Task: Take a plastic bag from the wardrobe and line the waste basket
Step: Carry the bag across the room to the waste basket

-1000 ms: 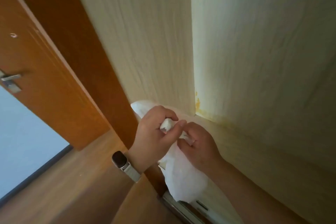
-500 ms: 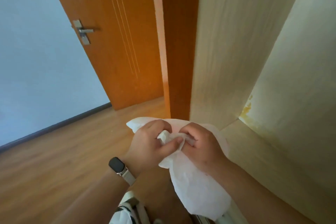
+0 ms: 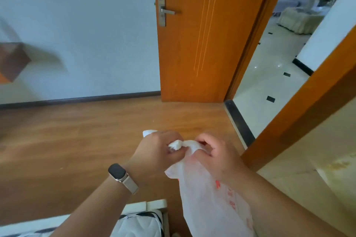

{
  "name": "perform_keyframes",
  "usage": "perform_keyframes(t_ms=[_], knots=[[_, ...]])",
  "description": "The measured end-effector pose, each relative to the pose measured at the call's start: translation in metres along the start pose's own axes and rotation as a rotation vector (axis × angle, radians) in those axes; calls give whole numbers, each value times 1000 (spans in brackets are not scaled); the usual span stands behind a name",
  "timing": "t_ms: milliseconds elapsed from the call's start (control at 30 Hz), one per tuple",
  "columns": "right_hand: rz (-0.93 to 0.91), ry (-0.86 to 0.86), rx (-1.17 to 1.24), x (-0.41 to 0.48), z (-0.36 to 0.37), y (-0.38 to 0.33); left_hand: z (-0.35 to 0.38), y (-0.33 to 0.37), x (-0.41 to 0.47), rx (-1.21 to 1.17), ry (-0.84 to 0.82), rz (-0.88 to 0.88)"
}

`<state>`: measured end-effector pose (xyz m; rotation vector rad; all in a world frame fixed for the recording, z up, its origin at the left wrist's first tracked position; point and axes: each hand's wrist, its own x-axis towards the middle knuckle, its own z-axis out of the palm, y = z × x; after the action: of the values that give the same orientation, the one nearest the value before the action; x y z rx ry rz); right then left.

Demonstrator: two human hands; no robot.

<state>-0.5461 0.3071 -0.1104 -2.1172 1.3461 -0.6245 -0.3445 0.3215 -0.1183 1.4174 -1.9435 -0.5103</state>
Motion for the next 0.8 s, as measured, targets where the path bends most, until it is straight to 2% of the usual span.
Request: perform_keyframes(t_ms=[200,633,800], knots=[[-71,-78,30,52,20,-26,-40,-34,3,-110,136,-88],[-401,-262,-158,120,104,-70,-115,-74,-41,35,518,-230],[-480,-308,-87,162,137,-87,-135,-86,-41,111,609,-298]])
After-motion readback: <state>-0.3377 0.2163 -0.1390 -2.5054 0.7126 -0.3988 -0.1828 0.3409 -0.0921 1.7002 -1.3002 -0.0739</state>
